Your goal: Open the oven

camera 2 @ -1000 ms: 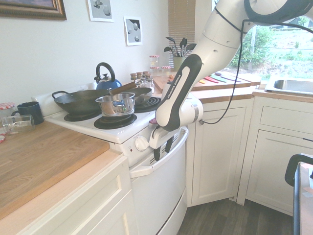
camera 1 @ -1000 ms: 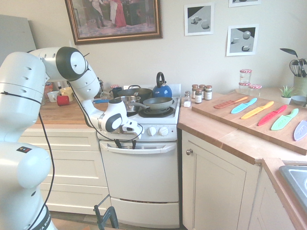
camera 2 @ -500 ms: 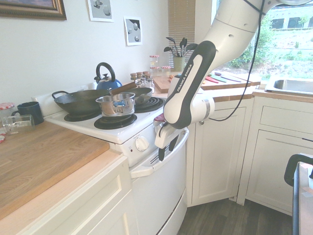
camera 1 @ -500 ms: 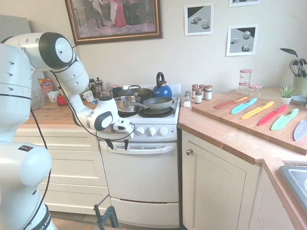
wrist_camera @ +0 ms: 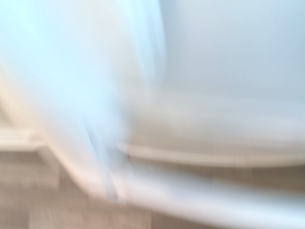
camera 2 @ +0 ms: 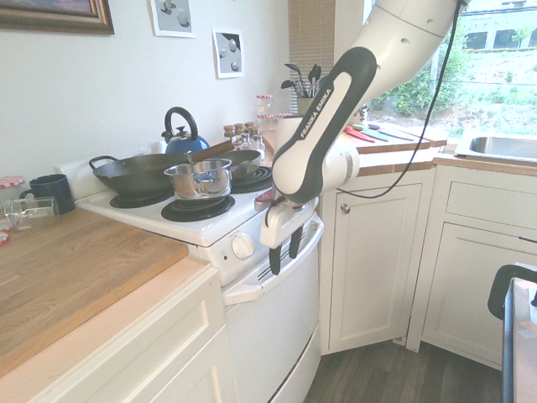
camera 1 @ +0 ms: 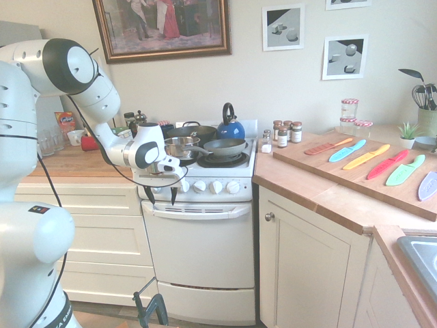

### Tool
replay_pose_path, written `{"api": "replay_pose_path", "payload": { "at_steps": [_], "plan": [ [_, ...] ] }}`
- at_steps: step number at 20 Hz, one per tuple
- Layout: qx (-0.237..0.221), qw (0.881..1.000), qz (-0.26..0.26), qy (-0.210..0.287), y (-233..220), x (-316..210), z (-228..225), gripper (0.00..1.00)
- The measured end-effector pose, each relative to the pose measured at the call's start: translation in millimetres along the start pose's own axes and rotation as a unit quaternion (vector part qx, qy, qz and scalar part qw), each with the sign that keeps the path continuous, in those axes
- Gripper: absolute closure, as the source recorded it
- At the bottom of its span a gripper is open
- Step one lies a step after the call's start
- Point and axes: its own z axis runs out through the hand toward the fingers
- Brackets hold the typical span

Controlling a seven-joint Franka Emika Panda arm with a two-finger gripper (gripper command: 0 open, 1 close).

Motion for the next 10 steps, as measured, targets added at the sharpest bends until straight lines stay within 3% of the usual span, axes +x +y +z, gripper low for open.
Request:
{"api": "replay_pose_path", "payload": {
  "at_steps": [8,10],
  "plan": [
    [-0.029,0.999,0.017,-0.021,5,30,52,0.00],
    [-0.033,0.999,0.001,-0.023,9,35,60,0.00]
  ]
}}
